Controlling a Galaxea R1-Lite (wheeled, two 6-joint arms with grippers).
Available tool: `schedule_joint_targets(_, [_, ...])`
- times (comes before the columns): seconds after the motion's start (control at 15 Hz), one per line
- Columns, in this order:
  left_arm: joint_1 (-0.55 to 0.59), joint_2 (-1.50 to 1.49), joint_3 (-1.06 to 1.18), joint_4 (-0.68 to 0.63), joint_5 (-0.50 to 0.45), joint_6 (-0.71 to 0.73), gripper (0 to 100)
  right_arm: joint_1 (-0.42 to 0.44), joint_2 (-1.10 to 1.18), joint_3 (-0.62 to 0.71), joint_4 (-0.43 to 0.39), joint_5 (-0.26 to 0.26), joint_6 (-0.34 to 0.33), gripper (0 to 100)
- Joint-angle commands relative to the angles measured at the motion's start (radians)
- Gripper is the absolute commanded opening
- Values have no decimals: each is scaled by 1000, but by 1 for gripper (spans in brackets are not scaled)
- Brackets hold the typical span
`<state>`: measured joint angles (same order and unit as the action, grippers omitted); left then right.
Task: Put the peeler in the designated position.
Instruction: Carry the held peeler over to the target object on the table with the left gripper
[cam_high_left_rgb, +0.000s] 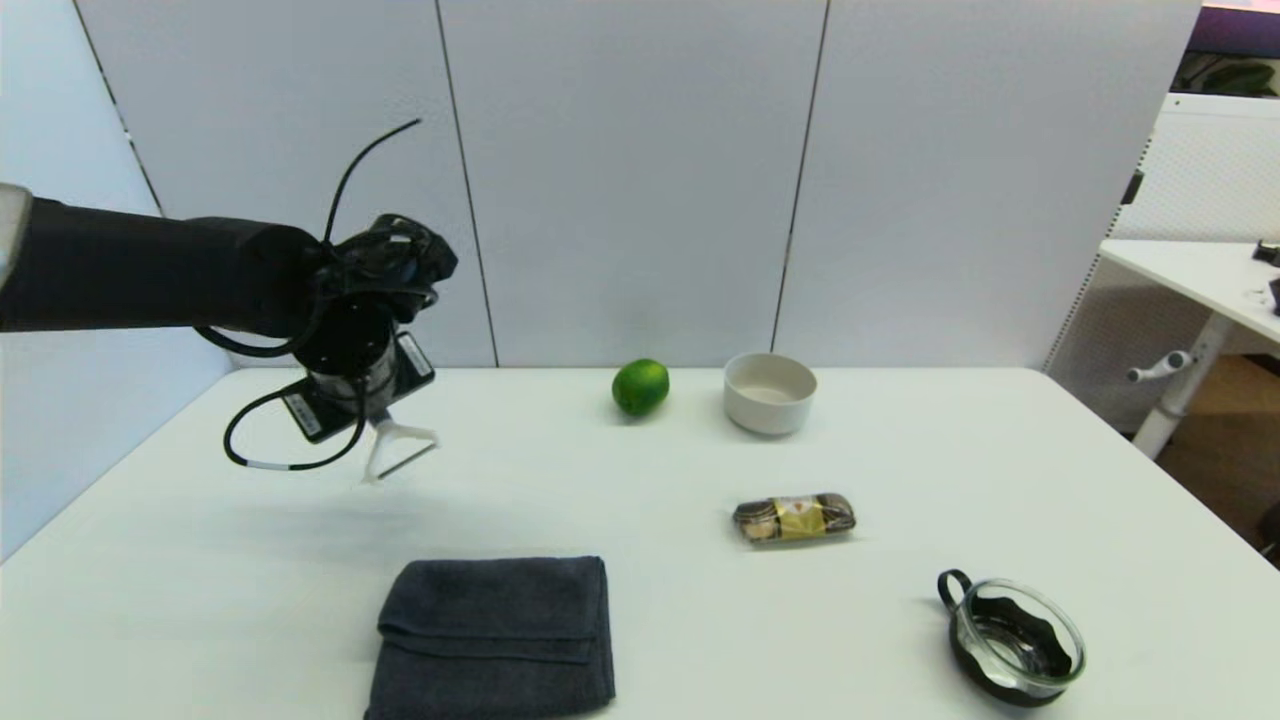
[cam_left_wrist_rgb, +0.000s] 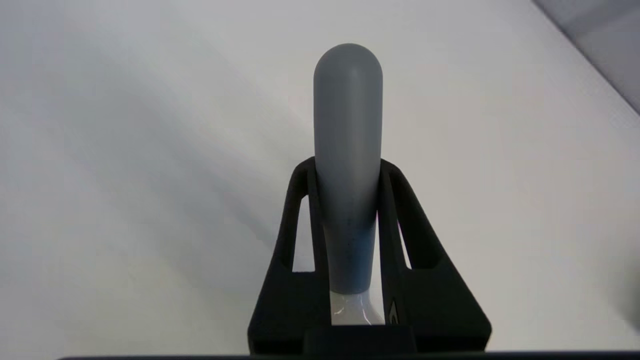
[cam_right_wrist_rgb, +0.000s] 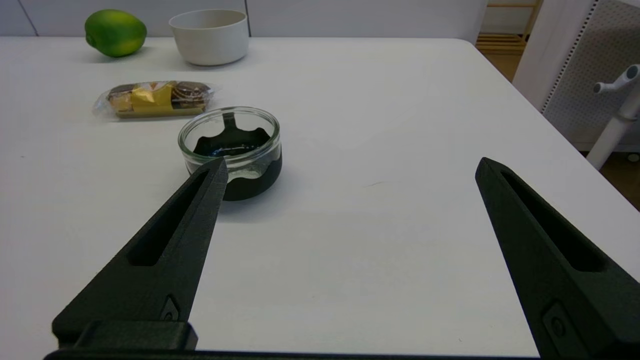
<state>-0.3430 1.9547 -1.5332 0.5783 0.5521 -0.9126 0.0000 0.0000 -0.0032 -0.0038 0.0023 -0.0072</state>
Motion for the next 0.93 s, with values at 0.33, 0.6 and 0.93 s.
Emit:
schedule_joint_targets(0.33, [-171,-80,-51,-3,-328,741,0,2,2,0,-1,1,0,100])
schedule_joint_targets(0.6, [-217,-8,-125,-8,-448,1196,0,0,0,0,-1,1,0,100])
schedule_joint_targets(0.93, [-306,118,-217,-51,-641,1311,0,0,2,0,-1,1,0,100])
